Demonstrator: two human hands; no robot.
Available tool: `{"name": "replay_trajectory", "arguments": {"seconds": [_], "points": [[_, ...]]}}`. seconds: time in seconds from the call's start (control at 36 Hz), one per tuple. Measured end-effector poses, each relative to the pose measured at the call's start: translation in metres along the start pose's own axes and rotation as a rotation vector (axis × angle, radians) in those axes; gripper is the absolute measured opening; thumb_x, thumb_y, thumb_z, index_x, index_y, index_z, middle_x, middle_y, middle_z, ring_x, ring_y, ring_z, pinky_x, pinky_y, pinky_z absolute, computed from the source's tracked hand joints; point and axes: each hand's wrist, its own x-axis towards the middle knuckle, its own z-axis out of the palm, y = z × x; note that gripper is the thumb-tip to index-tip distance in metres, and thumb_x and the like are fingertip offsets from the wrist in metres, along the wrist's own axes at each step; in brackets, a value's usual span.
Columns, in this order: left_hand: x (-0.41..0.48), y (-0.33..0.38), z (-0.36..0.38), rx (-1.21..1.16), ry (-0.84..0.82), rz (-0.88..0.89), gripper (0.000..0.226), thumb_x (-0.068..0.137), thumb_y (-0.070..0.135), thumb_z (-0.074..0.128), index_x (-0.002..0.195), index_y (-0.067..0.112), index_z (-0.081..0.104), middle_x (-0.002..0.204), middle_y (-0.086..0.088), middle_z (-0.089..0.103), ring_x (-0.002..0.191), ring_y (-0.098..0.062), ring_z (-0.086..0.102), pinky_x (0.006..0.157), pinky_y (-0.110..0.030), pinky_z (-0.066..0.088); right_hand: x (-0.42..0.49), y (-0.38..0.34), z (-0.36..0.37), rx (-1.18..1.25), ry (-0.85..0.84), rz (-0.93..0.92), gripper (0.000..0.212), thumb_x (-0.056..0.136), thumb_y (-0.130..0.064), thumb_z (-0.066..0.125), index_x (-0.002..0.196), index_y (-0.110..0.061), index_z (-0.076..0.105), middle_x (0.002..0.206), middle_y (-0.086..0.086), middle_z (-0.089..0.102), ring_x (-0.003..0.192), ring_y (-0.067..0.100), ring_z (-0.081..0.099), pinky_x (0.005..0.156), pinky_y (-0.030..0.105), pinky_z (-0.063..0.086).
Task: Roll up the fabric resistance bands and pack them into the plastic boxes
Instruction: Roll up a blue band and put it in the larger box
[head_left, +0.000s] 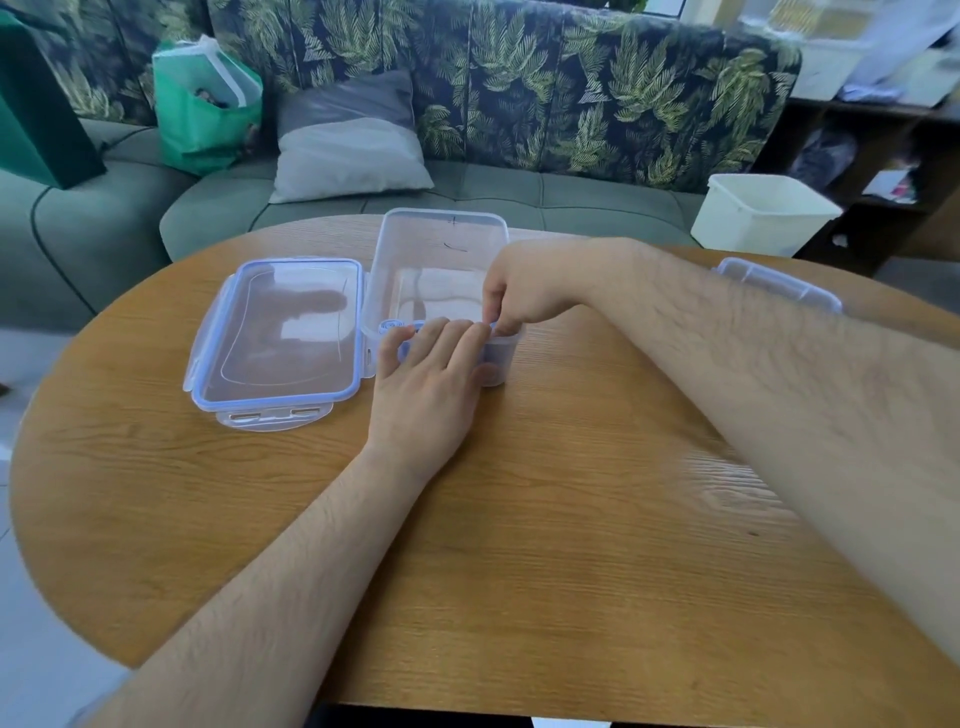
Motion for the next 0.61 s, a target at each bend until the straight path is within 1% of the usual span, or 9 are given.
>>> {"name": "replay_trajectory", "arguments": {"seconds": [0.11, 0.22, 0.28, 0.33, 0.36, 0.39, 0.44, 0.5, 0.61], "points": [[0.000, 0.000, -0.001, -0.011, 0.001, 0.001, 0.024, 0.095, 0.025, 0.065, 0.118, 0.020, 0.062, 0.111, 0.007, 0.066, 0.114, -0.017, 0.059, 0.105, -0.039, 0.026, 0.002, -0.002, -0.003, 0.010, -0.046, 0.011, 0.017, 0.088, -0.026, 0.071, 0.104, -0.029, 0.076, 0.086, -0.018, 0.059, 0.089, 0.011, 0.055, 0.063, 0.025, 0.039], [0.000, 0.000, 0.000, -0.004, -0.014, -0.007, 0.024, 0.094, 0.023, 0.065, 0.118, 0.021, 0.062, 0.111, 0.007, 0.065, 0.113, -0.016, 0.059, 0.105, -0.038, 0.026, 0.003, -0.003, -0.004, 0.011, -0.099, 0.007, 0.018, 0.086, -0.023, 0.067, 0.098, -0.034, 0.075, 0.091, -0.018, 0.061, 0.102, 0.015, 0.058, 0.079, 0.029, 0.044], [0.001, 0.000, -0.001, -0.002, -0.024, -0.008, 0.025, 0.094, 0.023, 0.065, 0.119, 0.021, 0.062, 0.111, 0.007, 0.065, 0.112, -0.016, 0.060, 0.105, -0.038, 0.026, 0.002, -0.006, -0.005, -0.017, -0.118, -0.004, 0.019, 0.088, -0.023, 0.065, 0.103, -0.028, 0.075, 0.094, -0.014, 0.064, 0.107, 0.019, 0.059, 0.082, 0.031, 0.045], [0.001, 0.000, -0.001, -0.002, -0.032, -0.006, 0.025, 0.095, 0.023, 0.065, 0.119, 0.021, 0.062, 0.111, 0.007, 0.065, 0.112, -0.017, 0.060, 0.105, -0.038, 0.025, 0.000, -0.009, -0.007, -0.062, -0.139, -0.017, 0.026, 0.093, -0.024, 0.061, 0.115, -0.015, 0.073, 0.111, 0.001, 0.068, 0.114, 0.025, 0.058, 0.087, 0.035, 0.046], [0.001, 0.000, -0.001, -0.004, -0.035, -0.005, 0.025, 0.095, 0.024, 0.065, 0.119, 0.021, 0.061, 0.111, 0.007, 0.065, 0.112, -0.017, 0.060, 0.104, -0.038, 0.025, -0.002, -0.010, -0.009, -0.077, -0.153, -0.023, 0.029, 0.096, -0.025, 0.059, 0.119, -0.011, 0.071, 0.118, 0.006, 0.067, 0.114, 0.026, 0.057, 0.088, 0.035, 0.044], [0.002, 0.000, -0.002, -0.006, -0.039, -0.004, 0.025, 0.095, 0.024, 0.065, 0.120, 0.021, 0.061, 0.112, 0.006, 0.066, 0.112, -0.017, 0.060, 0.104, -0.039, 0.026, -0.003, -0.010, -0.009, -0.081, -0.154, -0.029, 0.030, 0.098, -0.026, 0.058, 0.122, -0.011, 0.070, 0.121, 0.005, 0.066, 0.111, 0.025, 0.056, 0.086, 0.034, 0.043], [0.002, 0.000, -0.002, -0.009, -0.051, -0.007, 0.026, 0.095, 0.025, 0.065, 0.121, 0.020, 0.061, 0.113, 0.006, 0.066, 0.113, -0.018, 0.060, 0.104, -0.039, 0.025, -0.005, -0.009, -0.010, -0.053, -0.142, -0.020, 0.026, 0.098, -0.026, 0.061, 0.122, -0.021, 0.071, 0.116, -0.005, 0.064, 0.103, 0.015, 0.052, 0.083, 0.027, 0.037], [0.002, 0.001, -0.004, -0.008, -0.062, -0.012, 0.026, 0.095, 0.025, 0.065, 0.120, 0.019, 0.062, 0.113, 0.005, 0.066, 0.112, -0.019, 0.061, 0.105, -0.039, 0.025, -0.006, -0.010, -0.009, -0.031, -0.129, -0.018, 0.026, 0.096, -0.022, 0.062, 0.121, -0.025, 0.071, 0.112, -0.008, 0.062, 0.102, 0.012, 0.051, 0.084, 0.025, 0.036], [0.002, 0.000, -0.009, -0.031, -0.098, -0.021, 0.032, 0.094, 0.029, 0.067, 0.124, 0.018, 0.061, 0.117, 0.003, 0.066, 0.115, -0.019, 0.061, 0.106, -0.038, 0.024, -0.010, -0.016, -0.010, -0.034, -0.120, 0.006, 0.030, 0.097, -0.022, 0.059, 0.125, -0.018, 0.069, 0.125, -0.001, 0.064, 0.115, 0.019, 0.056, 0.090, 0.029, 0.043]]}}
